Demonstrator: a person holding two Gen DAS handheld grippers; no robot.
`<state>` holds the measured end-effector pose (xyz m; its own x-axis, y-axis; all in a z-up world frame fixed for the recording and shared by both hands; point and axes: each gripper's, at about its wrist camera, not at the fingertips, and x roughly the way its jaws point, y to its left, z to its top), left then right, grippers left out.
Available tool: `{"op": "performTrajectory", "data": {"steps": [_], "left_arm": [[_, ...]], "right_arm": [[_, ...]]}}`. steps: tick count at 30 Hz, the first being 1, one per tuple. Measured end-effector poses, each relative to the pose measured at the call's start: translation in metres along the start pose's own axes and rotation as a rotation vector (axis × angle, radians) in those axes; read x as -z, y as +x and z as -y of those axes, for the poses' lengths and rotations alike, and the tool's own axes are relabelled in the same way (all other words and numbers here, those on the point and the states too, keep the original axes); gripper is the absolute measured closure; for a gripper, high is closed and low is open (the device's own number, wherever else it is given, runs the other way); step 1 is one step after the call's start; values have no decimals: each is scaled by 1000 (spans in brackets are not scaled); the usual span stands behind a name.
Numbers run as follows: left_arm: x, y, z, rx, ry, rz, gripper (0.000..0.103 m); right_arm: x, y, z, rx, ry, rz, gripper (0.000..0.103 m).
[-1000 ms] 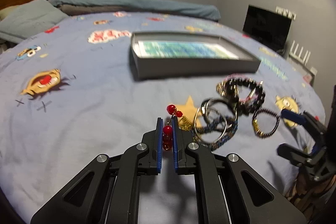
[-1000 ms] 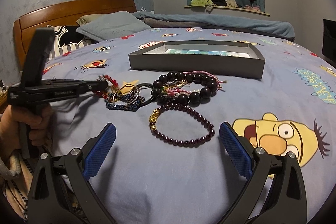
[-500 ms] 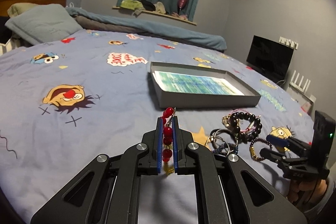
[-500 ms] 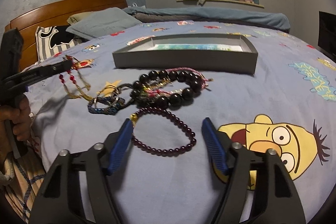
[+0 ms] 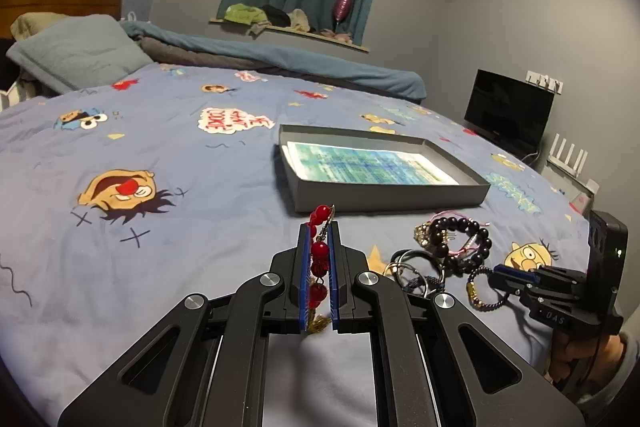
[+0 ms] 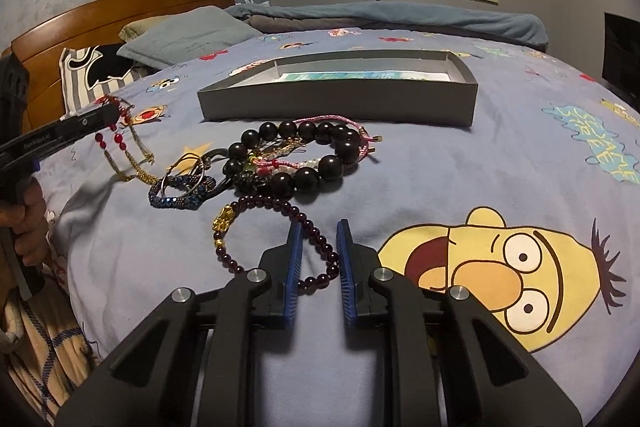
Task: Organize jewelry
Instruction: 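Lift the red bead bracelet with the left gripper while the right gripper grasps the dark purple bead bracelet, then lower both held bracelets into the gray box and open both grippers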
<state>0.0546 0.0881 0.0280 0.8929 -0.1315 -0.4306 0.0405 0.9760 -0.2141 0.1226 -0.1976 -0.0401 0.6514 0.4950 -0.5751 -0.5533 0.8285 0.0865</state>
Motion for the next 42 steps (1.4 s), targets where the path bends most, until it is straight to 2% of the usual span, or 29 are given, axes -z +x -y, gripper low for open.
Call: {"op": "performTrajectory", "data": {"steps": [10,19,29,35,42], "left_arm": [[-15,-8,7,34,19,37,94],[-45,1,19,52,41,90,95],[-76,34,28,67,42,119,95],[-97,54,34,101,31,150,95],[-105,85,38,132,8,149,95]], "right_arm": [[-19,-29,-3,-78,-11,134,97],[-57,-38,19,-57,7,230,97],[-93,-39,38,-43,25,306,97],[-116,-17,46,-25,26,307,97],[-126,24,62,-18,64,239,97]]}}
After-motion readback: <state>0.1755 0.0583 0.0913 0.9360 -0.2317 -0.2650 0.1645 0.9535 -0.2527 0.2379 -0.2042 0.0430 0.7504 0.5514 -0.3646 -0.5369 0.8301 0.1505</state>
